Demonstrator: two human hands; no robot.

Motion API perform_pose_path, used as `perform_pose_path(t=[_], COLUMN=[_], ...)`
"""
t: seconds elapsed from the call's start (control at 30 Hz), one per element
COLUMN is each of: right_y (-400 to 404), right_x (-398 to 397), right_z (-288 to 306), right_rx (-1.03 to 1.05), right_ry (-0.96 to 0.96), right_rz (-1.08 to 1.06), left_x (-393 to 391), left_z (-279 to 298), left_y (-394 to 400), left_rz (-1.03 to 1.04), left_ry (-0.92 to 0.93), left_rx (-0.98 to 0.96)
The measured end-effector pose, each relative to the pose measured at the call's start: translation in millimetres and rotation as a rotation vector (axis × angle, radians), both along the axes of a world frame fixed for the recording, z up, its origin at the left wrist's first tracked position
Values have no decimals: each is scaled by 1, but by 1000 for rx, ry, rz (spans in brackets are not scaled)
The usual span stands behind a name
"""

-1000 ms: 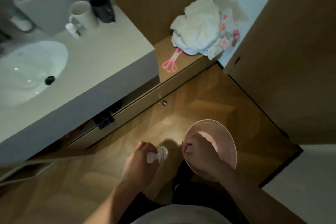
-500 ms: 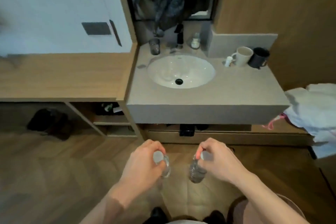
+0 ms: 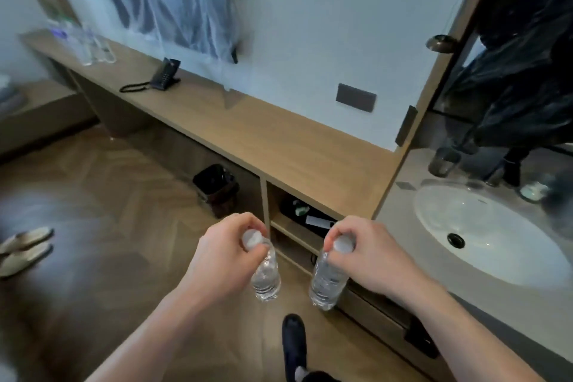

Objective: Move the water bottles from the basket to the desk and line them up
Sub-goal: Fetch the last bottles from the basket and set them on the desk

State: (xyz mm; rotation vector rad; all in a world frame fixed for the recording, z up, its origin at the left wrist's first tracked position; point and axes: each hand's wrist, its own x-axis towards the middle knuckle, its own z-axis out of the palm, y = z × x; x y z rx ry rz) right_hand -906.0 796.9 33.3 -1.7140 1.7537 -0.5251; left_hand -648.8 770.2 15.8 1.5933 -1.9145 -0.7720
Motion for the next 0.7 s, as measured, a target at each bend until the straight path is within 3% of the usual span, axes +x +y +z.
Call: perform_pose_path(t=[0.27,0.7], right_y=[-139,-343], right_x=[72,184], right_z=[5,36], right_rx=[-1,-56], right_ry=[-101,-36], right_rz=[162,447], left_x=[72,175], left_z=[20,38], left_y=[-90,-219], left_rz=[290,556], left_ry=[-30,-34], left_rx=[-52,-78])
